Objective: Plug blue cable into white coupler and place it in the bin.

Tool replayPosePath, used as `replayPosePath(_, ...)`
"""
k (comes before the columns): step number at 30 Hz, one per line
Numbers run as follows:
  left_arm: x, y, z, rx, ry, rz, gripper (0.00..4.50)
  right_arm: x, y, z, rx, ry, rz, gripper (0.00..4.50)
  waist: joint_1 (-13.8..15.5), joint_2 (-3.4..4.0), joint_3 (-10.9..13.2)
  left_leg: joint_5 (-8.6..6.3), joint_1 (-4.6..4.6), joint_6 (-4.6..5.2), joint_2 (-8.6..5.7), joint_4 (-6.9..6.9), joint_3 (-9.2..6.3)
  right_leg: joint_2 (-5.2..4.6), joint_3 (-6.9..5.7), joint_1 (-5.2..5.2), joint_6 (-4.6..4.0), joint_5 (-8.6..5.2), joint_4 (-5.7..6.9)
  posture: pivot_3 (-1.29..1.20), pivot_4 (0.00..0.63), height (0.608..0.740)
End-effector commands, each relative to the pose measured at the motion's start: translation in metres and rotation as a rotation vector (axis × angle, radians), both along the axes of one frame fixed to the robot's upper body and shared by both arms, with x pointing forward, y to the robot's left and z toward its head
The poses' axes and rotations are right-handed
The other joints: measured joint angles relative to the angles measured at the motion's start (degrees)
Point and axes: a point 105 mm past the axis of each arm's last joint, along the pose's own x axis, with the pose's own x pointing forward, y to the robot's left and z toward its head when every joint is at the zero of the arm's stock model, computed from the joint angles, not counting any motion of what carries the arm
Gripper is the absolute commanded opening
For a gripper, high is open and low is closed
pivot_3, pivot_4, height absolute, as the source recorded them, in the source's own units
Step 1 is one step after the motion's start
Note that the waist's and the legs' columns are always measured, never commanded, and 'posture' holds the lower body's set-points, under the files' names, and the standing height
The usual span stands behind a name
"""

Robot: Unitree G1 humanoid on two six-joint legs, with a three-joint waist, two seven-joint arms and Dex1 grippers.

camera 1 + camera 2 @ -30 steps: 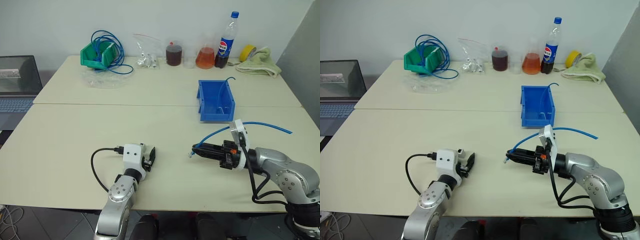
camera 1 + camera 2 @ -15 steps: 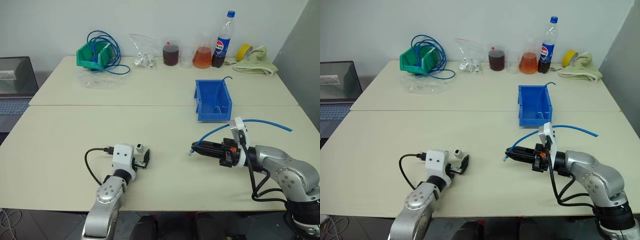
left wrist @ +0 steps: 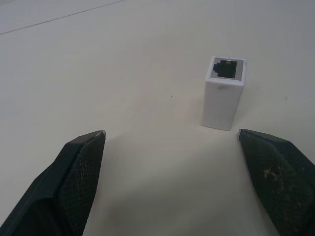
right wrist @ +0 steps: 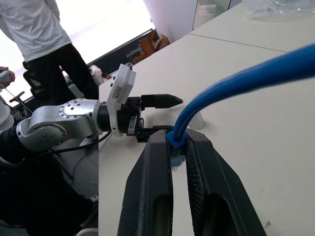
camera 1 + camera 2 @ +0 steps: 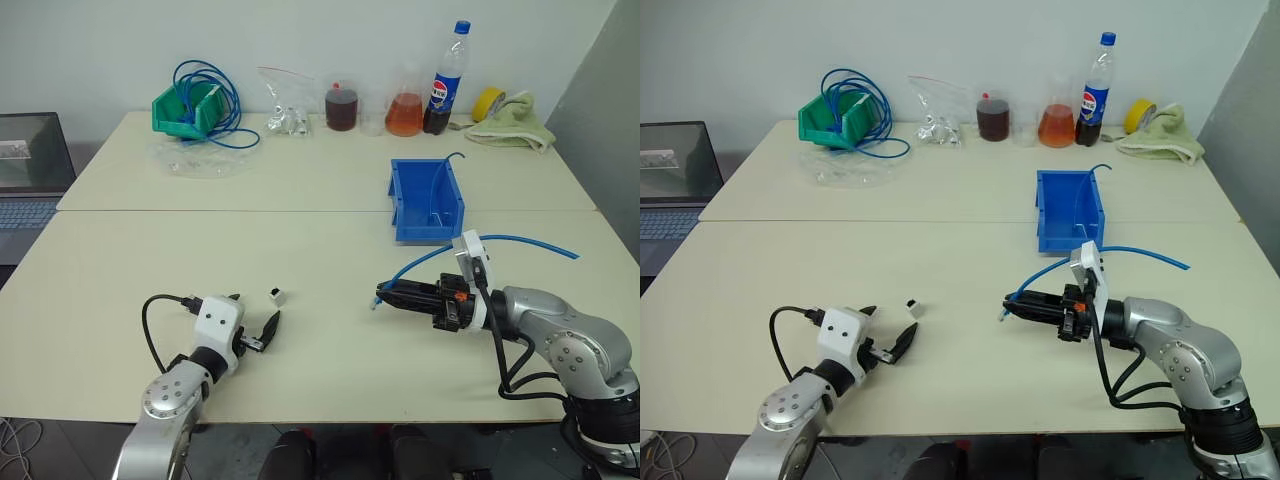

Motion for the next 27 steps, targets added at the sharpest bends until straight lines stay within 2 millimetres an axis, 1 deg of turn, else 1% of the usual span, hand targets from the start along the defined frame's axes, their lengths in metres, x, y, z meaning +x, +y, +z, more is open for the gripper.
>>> replayPosePath(1, -0.001, 0.022, 0.008, -0.008, 0.018, -0.030, 4.50, -0.009, 0.007, 0.013, 0.024, -0.061, 0.045, 0.11, -0.1, 0.01, 0.0, 0.00, 0.00, 0.00, 0.01, -0.01, 0.00, 0.00, 0.00, -0.01, 0.00, 0.00, 0.00, 0.00, 0.150, 0.740)
replayPosePath(6, 0.008, 0.039, 0.021, -0.057, 0.073, -0.136, 4.50, -0.010, 0.010, 0.014, 0.030, -0.061, 0.054, 0.11, -0.1, 0.00, 0.0, 0.00, 0.00, 0.00, 0.01, -0.01, -0.02, 0.00, -0.03, -0.03, -0.01, -0.01, 0.03, 0.00, 0.150, 0.740)
replayPosePath(10, 0.017, 0.045, 0.033, -0.018, 0.113, -0.284, 4.50, -0.011, 0.013, 0.014, 0.033, -0.060, 0.067, 0.11, -0.1, -0.01, 0.0, 0.00, -0.02, 0.00, -0.01, -0.01, -0.03, 0.00, -0.04, -0.05, -0.01, -0.01, 0.03, 0.00, 0.150, 0.740)
replayPosePath(14, 0.016, 0.036, 0.041, 0.045, 0.166, -0.516, 4.50, -0.012, 0.016, 0.015, 0.039, -0.061, 0.081, 0.11, -0.2, 0.00, 0.0, 0.00, -0.05, 0.00, -0.01, -0.04, 0.01, 0.01, 0.00, -0.12, -0.02, -0.01, 0.02, 0.00, 0.150, 0.740)
replayPosePath(15, 0.016, 0.035, 0.044, 0.054, 0.167, -0.548, 4.50, -0.013, 0.017, 0.015, 0.040, -0.061, 0.083, 0.11, -0.3, 0.00, 0.0, 0.00, -0.06, 0.00, -0.01, -0.06, 0.01, 0.01, 0.01, -0.14, -0.02, 0.00, 0.02, 0.00, 0.150, 0.740)
replayPosePath(19, 0.015, 0.035, 0.050, 0.182, 0.196, -0.735, 4.50, -0.014, 0.020, 0.015, 0.046, -0.057, 0.089, 0.11, -0.3, -0.01, 0.0, 0.01, -0.26, -0.01, 0.02, -0.08, 0.00, 0.01, 0.00, -0.39, -0.06, -0.01, 0.06, 0.00, 0.150, 0.740)
replayPosePath(20, 0.015, 0.035, 0.051, 0.213, 0.190, -0.768, 4.50, -0.015, 0.021, 0.015, 0.047, -0.056, 0.090, 0.11, -0.3, 0.00, 0.0, 0.01, -0.30, -0.01, 0.01, -0.08, 0.00, 0.02, 0.00, -0.45, -0.06, -0.01, 0.09, 0.00, 0.150, 0.740)
replayPosePath(24, 0.035, 0.037, 0.048, 0.316, 0.193, -0.824, 4.50, -0.017, 0.024, 0.014, 0.049, -0.048, 0.104, 0.11, -0.2, -0.01, 0.0, 0.01, -0.63, -0.02, 0.00, 0.06, -0.02, 0.01, -0.02, -0.78, -0.07, -0.01, 0.27, 0.00, 0.150, 0.740)
replayPosePath(27, 0.040, 0.032, 0.045, 0.340, 0.187, -0.878, 4.50, -0.017, 0.024, 0.014, 0.048, -0.046, 0.107, 0.11, -0.3, -0.01, 0.0, 0.02, -0.75, -0.02, -0.02, 0.14, -0.02, 0.01, -0.05, -0.84, -0.07, -0.01, 0.30, 0.00, 0.150, 0.740)
